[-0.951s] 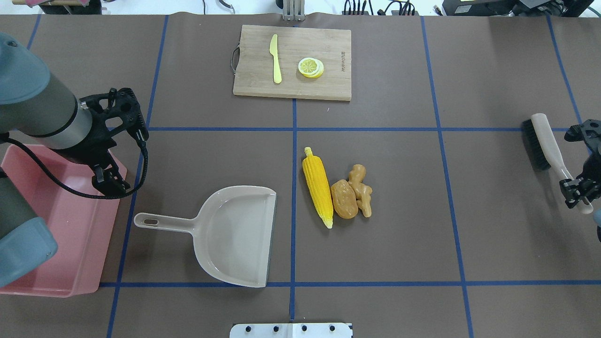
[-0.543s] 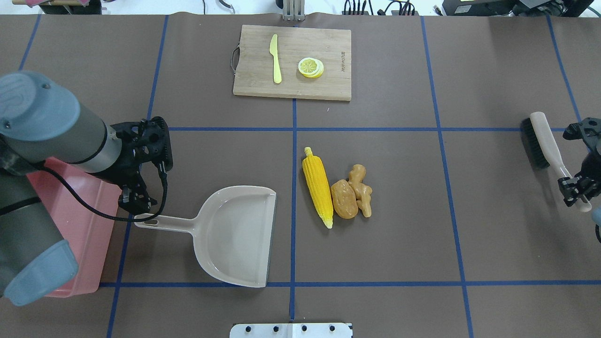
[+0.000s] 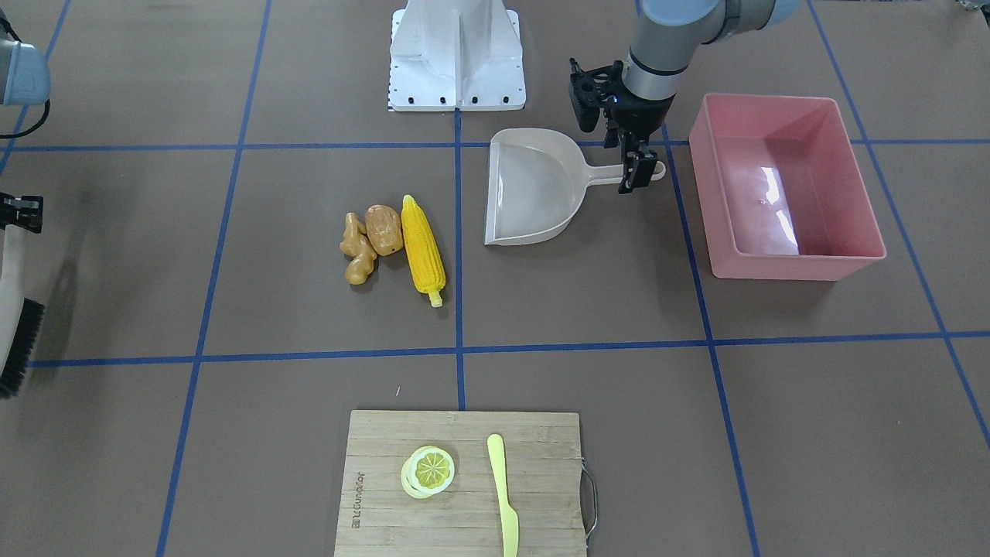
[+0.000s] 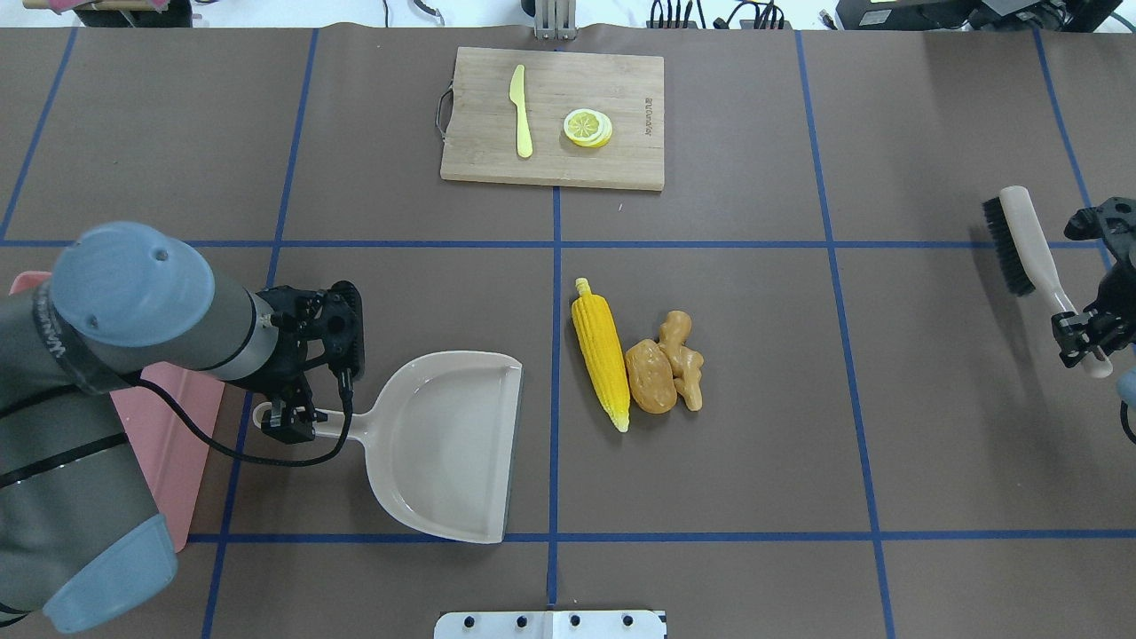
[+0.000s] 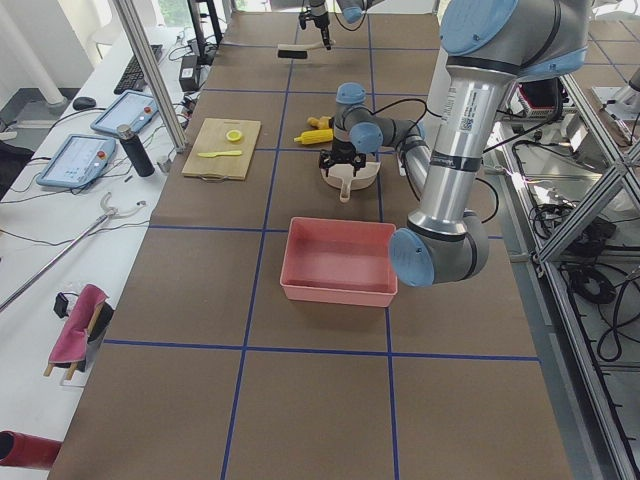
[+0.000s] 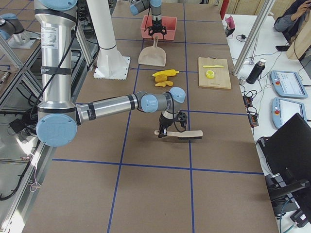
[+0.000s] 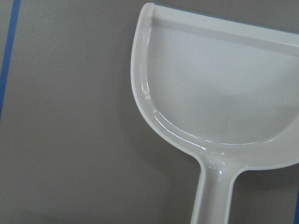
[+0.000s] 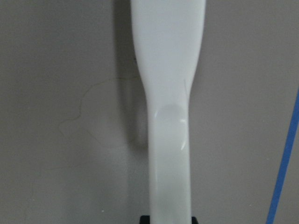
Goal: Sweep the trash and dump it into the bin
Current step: 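Grasp the white dustpan handle with the left gripper while the right grips the brush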
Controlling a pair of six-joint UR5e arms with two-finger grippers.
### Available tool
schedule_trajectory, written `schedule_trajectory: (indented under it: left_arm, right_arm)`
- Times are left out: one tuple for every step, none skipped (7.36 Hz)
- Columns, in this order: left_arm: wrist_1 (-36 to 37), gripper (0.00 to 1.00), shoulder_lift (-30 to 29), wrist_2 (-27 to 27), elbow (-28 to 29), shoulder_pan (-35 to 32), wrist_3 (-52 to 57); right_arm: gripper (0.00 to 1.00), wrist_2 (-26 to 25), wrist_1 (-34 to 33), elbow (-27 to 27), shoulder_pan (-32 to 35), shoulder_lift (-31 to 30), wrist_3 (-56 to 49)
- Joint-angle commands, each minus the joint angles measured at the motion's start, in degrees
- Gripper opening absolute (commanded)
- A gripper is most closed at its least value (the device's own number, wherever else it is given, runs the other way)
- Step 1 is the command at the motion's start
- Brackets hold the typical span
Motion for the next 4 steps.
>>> schedule_trajectory:
  left_arm:
    - [-2.89,0.98,3.77,2.35,0.29,1.87,0.01]
    - [-5.52,0.98,6.14,2.81,0.29,1.87,0.01]
    - [-6.24,0.98,6.69,2.90,0.29,1.87,0.01]
    - [-6.43,0.98,6.52,2.81,0.64,1.87,0.01]
  right_arm:
    - [0.00,0.83,-0.19,3.62,0.70,-0.81,2.71]
    - [0.00,1.18,-0.11,3.64,1.22,-0.99,2.62]
    - [0.00,2.49,0.16,3.38,2.18,-1.17,2.45]
    - [0.00,3.11,-0.19,2.07,2.80,-0.04,1.23]
